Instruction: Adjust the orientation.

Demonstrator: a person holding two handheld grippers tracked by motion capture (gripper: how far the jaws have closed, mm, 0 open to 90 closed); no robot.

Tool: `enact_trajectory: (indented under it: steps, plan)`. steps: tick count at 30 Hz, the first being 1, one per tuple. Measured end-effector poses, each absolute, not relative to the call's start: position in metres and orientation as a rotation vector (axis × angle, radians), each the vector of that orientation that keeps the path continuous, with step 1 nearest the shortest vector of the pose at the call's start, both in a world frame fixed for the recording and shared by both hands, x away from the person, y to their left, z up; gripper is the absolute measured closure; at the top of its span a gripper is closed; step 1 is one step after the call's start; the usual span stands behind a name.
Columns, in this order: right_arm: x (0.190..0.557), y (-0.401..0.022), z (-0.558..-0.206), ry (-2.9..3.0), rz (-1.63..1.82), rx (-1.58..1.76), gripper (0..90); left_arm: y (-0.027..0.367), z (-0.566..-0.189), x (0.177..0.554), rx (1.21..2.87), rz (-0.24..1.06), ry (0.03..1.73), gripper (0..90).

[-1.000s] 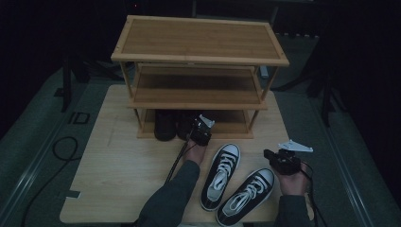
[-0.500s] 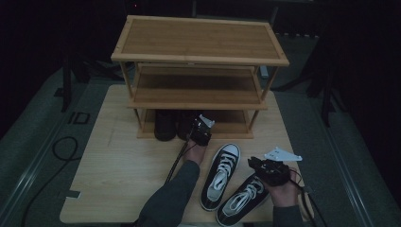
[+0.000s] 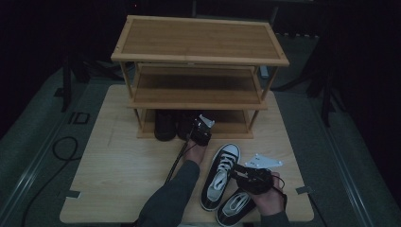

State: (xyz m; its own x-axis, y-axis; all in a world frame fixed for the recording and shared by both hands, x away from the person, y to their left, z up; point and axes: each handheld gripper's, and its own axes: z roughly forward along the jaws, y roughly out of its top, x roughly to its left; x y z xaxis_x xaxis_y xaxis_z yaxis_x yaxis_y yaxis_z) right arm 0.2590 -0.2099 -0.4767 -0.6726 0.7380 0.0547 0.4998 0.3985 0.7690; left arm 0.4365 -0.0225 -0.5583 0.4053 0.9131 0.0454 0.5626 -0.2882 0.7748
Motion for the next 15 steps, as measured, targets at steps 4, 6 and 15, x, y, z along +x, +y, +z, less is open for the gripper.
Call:
enact_trajectory:
  steps: [4,6,15]
  plan:
    - [0.257,-0.204,-0.478,2.391,1.147,1.068,62.3,-0.023,-0.558,0.436,1.976,0.652,1.255,89.6]
    - [0.26,-0.199,-0.482,2.419,1.103,1.099,59.9,-0.023,-0.558,0.436,1.976,0.652,1.254,89.6]
    - [0.26,-0.192,-0.483,2.43,1.075,1.121,54.0,-0.023,-0.558,0.436,1.977,0.652,1.254,89.6]
